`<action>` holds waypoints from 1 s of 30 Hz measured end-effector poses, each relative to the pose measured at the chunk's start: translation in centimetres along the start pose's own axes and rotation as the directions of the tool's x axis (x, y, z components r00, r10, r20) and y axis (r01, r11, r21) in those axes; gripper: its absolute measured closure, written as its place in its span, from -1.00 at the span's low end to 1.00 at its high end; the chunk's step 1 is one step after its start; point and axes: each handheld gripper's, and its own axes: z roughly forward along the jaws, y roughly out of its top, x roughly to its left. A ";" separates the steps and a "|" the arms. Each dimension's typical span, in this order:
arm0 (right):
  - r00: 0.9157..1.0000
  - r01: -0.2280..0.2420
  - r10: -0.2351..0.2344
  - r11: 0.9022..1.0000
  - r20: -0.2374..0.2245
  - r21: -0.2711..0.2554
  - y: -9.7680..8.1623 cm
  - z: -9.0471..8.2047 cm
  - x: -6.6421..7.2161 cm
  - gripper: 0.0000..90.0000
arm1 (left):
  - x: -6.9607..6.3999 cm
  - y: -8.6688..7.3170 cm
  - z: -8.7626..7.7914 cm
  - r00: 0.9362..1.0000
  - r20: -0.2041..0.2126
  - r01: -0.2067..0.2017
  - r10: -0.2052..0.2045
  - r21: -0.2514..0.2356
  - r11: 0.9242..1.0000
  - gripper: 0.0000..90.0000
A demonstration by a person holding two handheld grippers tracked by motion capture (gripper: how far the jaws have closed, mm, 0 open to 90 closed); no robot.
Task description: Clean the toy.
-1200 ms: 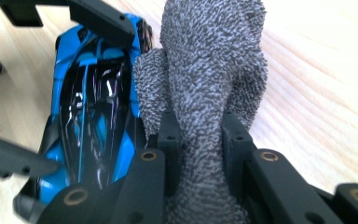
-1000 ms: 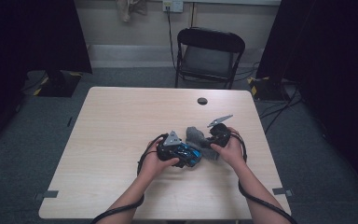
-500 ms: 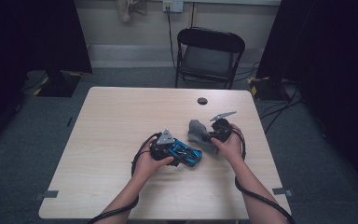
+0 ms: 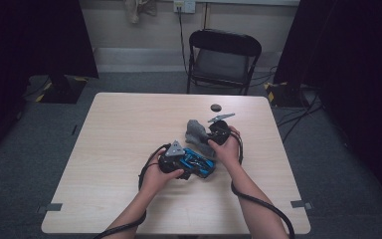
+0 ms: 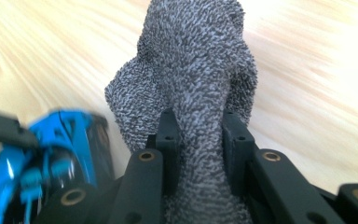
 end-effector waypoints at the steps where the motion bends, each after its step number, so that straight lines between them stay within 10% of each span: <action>1: 1.000 0.000 0.000 1.000 -0.004 0.002 0.1 0.3 0.1 0.62 | 0.1 -0.1 -0.1 1.000 -0.007 -0.001 0.002 0.009 1.000 -0.61; 13: 0.991 0.135 -0.132 0.987 -0.038 0.090 -0.2 1.1 1.4 0.60 | 0.6 -0.2 -0.1 1.000 -0.017 -0.010 0.010 0.011 1.000 -0.61; 30: 0.992 0.120 -0.116 0.989 -0.048 0.083 -1.1 0.5 0.9 0.58 | -0.2 0.9 0.8 0.999 0.028 -0.016 0.016 0.010 1.000 -0.66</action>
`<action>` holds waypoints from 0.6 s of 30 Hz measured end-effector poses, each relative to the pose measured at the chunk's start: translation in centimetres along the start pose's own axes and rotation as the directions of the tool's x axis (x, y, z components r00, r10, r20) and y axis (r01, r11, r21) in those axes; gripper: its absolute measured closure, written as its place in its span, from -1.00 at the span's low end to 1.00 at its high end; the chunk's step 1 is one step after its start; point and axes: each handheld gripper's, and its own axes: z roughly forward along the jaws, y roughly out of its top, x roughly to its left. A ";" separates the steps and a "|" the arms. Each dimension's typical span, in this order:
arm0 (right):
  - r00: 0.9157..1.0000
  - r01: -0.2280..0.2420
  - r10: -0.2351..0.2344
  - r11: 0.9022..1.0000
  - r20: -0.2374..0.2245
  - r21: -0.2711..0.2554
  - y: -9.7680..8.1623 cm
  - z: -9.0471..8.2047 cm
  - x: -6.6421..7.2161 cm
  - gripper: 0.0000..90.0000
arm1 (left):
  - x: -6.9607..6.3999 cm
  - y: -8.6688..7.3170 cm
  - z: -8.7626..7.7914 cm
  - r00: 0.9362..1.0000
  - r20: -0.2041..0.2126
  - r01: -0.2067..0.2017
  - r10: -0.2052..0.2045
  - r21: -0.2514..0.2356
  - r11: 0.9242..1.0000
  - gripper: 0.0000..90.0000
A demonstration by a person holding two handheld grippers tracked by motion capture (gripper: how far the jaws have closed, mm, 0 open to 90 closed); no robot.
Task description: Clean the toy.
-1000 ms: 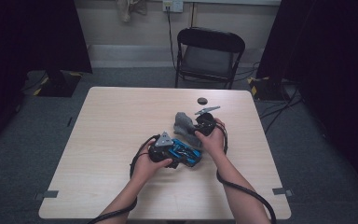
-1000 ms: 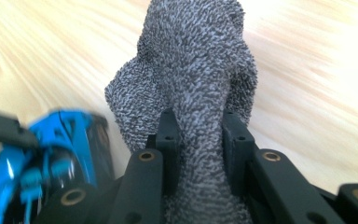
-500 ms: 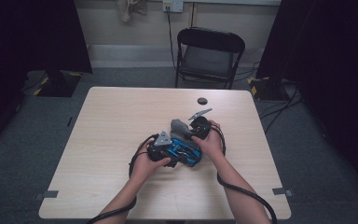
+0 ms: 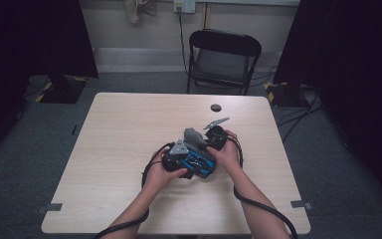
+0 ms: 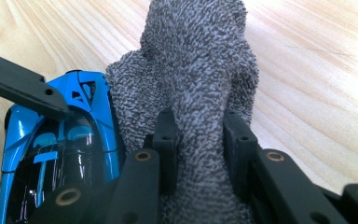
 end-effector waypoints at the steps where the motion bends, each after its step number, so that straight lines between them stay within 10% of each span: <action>1: 1.000 0.000 0.000 1.000 0.000 -0.001 0.0 0.0 0.0 0.58 | -0.1 0.1 0.3 1.000 0.001 -0.002 0.002 -0.007 1.000 -0.66; 18: 1.000 0.008 -0.008 1.000 0.000 -0.006 -0.3 -0.1 0.3 0.57 | 0.0 0.2 1.5 1.000 -0.030 0.004 -0.004 0.002 1.000 -0.80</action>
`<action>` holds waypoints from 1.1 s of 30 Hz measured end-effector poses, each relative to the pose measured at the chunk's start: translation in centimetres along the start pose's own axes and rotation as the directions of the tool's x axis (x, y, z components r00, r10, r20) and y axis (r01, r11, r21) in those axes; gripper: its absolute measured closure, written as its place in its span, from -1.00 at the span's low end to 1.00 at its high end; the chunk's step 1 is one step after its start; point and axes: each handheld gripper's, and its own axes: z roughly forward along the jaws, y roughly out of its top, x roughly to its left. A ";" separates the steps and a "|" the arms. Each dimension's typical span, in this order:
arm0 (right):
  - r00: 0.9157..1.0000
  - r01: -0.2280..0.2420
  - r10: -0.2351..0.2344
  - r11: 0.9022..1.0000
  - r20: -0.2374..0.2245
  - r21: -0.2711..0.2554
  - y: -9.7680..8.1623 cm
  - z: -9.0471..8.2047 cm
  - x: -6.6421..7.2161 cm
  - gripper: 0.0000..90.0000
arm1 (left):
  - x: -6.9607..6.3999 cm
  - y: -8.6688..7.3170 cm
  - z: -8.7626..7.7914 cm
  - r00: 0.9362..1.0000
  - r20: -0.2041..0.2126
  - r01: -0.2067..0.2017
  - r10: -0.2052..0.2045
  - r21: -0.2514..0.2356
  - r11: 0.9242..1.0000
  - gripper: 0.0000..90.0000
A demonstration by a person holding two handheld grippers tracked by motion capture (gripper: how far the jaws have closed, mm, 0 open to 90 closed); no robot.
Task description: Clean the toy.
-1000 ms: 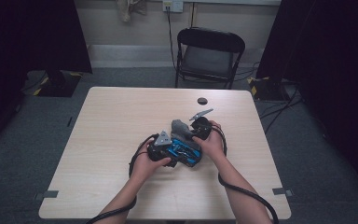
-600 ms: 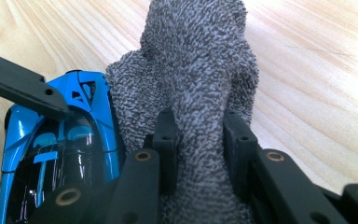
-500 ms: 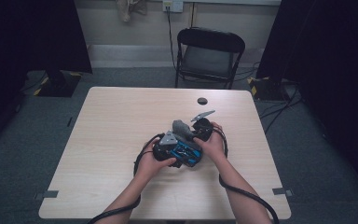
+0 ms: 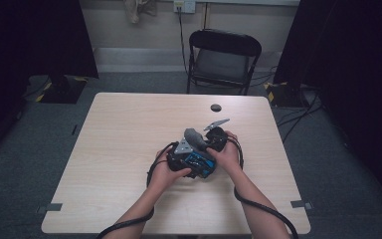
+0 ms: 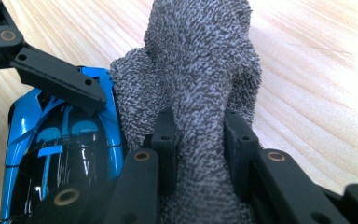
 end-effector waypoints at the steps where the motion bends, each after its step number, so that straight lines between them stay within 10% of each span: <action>1: 1.000 0.003 -0.003 1.000 -0.001 0.002 0.0 0.0 0.0 0.57 | 0.1 -0.1 0.0 1.000 0.001 -0.001 0.001 -0.004 1.000 -0.80; 33: 0.998 0.036 -0.034 0.999 -0.054 0.023 -2.3 -3.1 -0.2 0.61 | 0.3 -0.3 -0.2 1.000 0.014 -0.003 0.003 -0.017 1.000 -0.76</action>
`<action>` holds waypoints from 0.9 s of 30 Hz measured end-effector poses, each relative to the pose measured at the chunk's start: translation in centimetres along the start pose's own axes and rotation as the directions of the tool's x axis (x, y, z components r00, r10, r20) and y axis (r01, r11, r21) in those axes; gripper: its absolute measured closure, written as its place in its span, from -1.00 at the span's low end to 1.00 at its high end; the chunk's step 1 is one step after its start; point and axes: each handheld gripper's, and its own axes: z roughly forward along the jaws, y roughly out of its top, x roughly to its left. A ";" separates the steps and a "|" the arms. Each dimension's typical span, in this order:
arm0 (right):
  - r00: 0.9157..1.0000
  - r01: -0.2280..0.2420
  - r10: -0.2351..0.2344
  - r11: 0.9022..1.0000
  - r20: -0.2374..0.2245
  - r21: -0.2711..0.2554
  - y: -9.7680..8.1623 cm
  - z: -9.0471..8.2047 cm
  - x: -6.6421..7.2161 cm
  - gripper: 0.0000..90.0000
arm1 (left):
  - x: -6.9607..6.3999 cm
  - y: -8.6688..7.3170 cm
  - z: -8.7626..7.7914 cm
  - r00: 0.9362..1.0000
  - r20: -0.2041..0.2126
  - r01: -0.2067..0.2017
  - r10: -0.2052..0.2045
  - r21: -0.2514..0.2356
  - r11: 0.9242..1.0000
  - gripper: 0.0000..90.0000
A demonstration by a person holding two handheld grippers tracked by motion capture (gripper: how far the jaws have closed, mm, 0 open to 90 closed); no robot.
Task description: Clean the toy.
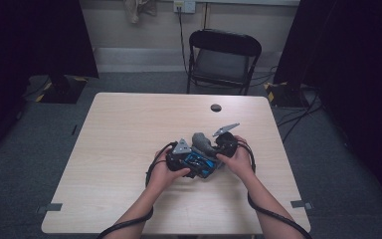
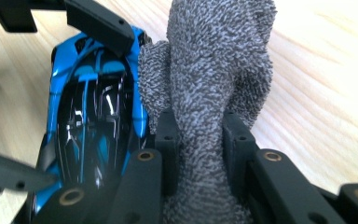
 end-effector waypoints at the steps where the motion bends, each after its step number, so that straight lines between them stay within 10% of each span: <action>1: 1.000 0.000 0.000 1.000 0.000 -0.002 -0.2 -0.1 -0.1 0.62 | 0.0 0.0 0.0 1.000 0.000 -0.001 0.001 0.000 1.000 -0.76; 27: 1.000 -0.019 0.019 0.999 -0.015 0.037 -3.3 -3.5 -0.7 0.62 | 0.2 0.0 -0.1 1.000 0.007 -0.001 0.001 -0.003 1.000 -0.75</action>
